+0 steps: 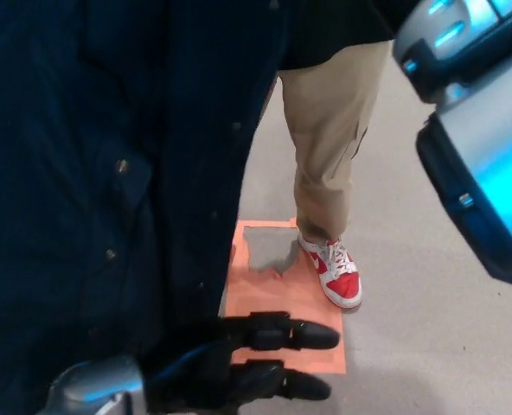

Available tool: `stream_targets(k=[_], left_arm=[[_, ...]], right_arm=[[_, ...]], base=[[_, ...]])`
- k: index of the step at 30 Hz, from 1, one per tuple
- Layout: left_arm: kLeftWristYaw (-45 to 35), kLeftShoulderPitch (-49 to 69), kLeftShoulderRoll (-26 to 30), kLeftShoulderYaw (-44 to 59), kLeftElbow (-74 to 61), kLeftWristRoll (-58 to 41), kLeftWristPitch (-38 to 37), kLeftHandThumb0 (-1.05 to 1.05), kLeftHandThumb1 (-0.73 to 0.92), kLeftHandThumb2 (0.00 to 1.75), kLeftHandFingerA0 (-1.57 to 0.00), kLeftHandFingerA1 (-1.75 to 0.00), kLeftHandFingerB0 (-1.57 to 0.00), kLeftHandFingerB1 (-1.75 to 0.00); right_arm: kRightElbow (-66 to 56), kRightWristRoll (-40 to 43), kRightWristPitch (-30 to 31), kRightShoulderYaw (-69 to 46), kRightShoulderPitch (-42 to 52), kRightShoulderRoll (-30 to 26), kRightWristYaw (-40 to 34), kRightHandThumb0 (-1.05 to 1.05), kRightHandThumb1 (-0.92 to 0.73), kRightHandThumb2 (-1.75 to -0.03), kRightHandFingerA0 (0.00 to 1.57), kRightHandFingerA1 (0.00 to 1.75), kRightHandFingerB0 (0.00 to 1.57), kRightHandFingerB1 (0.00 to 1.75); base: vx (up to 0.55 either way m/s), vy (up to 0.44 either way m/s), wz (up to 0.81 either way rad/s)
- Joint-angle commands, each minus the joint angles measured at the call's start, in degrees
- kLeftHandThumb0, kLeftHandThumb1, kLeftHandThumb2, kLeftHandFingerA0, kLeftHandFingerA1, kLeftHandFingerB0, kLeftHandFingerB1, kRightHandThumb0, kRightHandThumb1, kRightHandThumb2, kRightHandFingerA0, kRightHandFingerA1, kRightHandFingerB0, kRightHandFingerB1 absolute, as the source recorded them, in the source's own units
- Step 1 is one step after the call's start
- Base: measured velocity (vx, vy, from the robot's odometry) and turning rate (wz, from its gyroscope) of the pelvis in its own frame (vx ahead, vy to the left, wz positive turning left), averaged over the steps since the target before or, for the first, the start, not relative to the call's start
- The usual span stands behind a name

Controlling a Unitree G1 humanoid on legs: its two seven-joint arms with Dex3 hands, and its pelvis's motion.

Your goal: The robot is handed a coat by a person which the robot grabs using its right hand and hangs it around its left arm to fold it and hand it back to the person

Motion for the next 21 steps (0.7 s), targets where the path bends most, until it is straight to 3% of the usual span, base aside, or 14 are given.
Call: stream_targets(k=[1, 3, 4, 7, 8, 9, 10, 11, 14, 15, 16, 17, 18, 21], left_arm=[[5.8, -5.8, -2.5, -0.4, 1.3, 2.2, 6.1, -0.69, 0.79, 0.63, -0.3, -0.38, -0.24, -0.35], [7.2, -9.5, -4.2, 0.5, 3.3, 2.0, 6.8, -0.66, 0.81, 0.64, -0.27, -0.37, -0.24, -0.34], [8.6, -11.4, -5.1, 0.8, 4.8, 2.7, 6.5, -0.67, 0.81, 0.64, -0.24, -0.37, -0.22, -0.33], [14.6, -15.0, -7.8, 2.2, 7.8, 4.4, 6.5, -0.62, 0.78, 0.63, -0.27, -0.37, -0.25, -0.34], [16.9, -19.1, -8.5, 1.8, 12.8, 7.5, 2.4, -0.67, 0.81, 0.63, -0.29, -0.35, -0.22, -0.32], [18.6, -22.5, -9.5, 2.3, 17.3, 8.3, 1.0, -0.68, 0.79, 0.63, -0.27, -0.34, -0.23, -0.32], [20.2, -24.5, -10.6, 3.3, 20.0, 7.9, 1.2, -0.7, 0.76, 0.63, -0.3, -0.34, -0.26, -0.32], [22.1, -26.4, -11.7, 4.4, 22.6, 7.7, 1.2, -0.7, 0.76, 0.63, -0.3, -0.34, -0.26, -0.32], [24.0, -31.6, -13.0, 6.2, 29.0, 8.0, -2.9, -0.61, 0.84, 0.65, -0.26, -0.33, -0.23, -0.32], [25.0, -33.8, -13.0, 6.1, 31.5, 9.1, -5.3, -0.56, 0.89, 0.67, -0.23, -0.32, -0.22, -0.31], [33.8, -37.0, -12.2, 2.6, 34.7, 16.7, -11.9, -0.56, 0.84, 0.69, -0.43, -0.38, -0.35, -0.35], [42.5, -39.0, -10.7, -1.7, 36.5, 24.7, -16.5, -0.47, 0.82, 0.65, -0.54, -0.38, -0.47, -0.37], [50.2, -40.2, -9.0, -6.1, 37.3, 31.7, -19.4, -0.47, 0.82, 0.65, -0.54, -0.38, -0.47, -0.37], [50.8, -40.9, -8.9, -6.3, 38.3, 31.5, -20.0, -0.47, 0.82, 0.65, -0.54, -0.38, -0.47, -0.37]], right_arm=[[-1.9, 2.5, -2.0, -2.9, -2.7, 2.7, 3.4, -0.39, -0.84, -0.64, 1.0, 1.02, 0.91, 0.62], [-2.8, 2.8, -3.0, -3.7, -2.9, 3.5, 4.8, -0.37, -0.82, -0.64, 1.01, 0.92, 0.87, 0.59], [-3.4, 2.9, -3.7, -4.1, -2.5, 4.1, 4.6, -0.38, -0.8, -0.64, 0.97, 1.14, 0.87, 0.65], [-4.6, 3.2, -4.3, -4.9, -2.2, 5.2, 5.6, -0.37, -0.84, -0.65, 0.9, 1.27, 0.87, 0.72], [-5.6, 3.0, -4.3, -4.7, -2.1, 5.8, 5.8, -0.3, -0.64, -1.06, 0.95, 1.01, 0.81, 0.8], [-6.3, 2.3, -4.3, -4.1, -2.0, 6.1, 5.7, -0.35, -0.79, -0.64, 0.96, 0.89, 0.86, 0.63], [-6.7, 2.6, -4.0, -4.3, -2.0, 6.5, 6.4, -0.33, -0.73, -0.62, 1.02, 0.69, 0.91, 0.62], [-7.2, 3.4, -3.6, -4.8, -1.9, 6.8, 7.6, -0.33, -0.73, -0.62, 1.02, 0.69, 0.91, 0.62], [-9.2, 4.5, -3.0, -5.8, -1.3, 7.8, 8.5, -0.35, -0.79, -0.63, 1.04, 0.9, 0.94, 0.66], [-9.8, 3.2, -2.0, -4.9, -1.5, 7.8, 8.0, -0.38, -0.84, -0.65, 1.0, 1.29, 0.93, 0.84], [-10.4, 2.2, -2.4, -4.0, -1.2, 8.0, 7.5, -0.37, -0.71, -1.06, 1.01, 1.16, 0.81, 0.82], [-10.9, 1.5, -2.8, -3.5, -1.1, 8.2, 7.1, -0.36, -0.89, -0.66, 0.9, 1.23, 0.83, 0.79], [-11.4, 1.1, -2.9, -3.1, -1.0, 8.3, 6.8, -0.36, -0.89, -0.66, 0.9, 1.23, 0.83, 0.79], [-11.2, 1.1, -2.9, -3.0, -1.3, 8.3, 6.8, -0.36, -0.89, -0.66, 0.9, 1.23, 0.83, 0.79]], base=[[0.0, 0.0, 0.0], [0.0, 0.0, 0.0], [0.0, 0.0, 0.0], [0.0, 0.0, 0.0], [0.0, 0.0, 0.0], [0.0, 0.0, 0.0], [0.0, 0.0, 0.0], [0.0, 0.0, 0.0], [0.0, 0.0, 0.0], [0.0, 0.0, 0.0], [0.0, 0.0, 0.0], [0.0, 0.0, 0.0], [0.0, 0.0, 0.0], [0.0, 0.0, 0.0]])
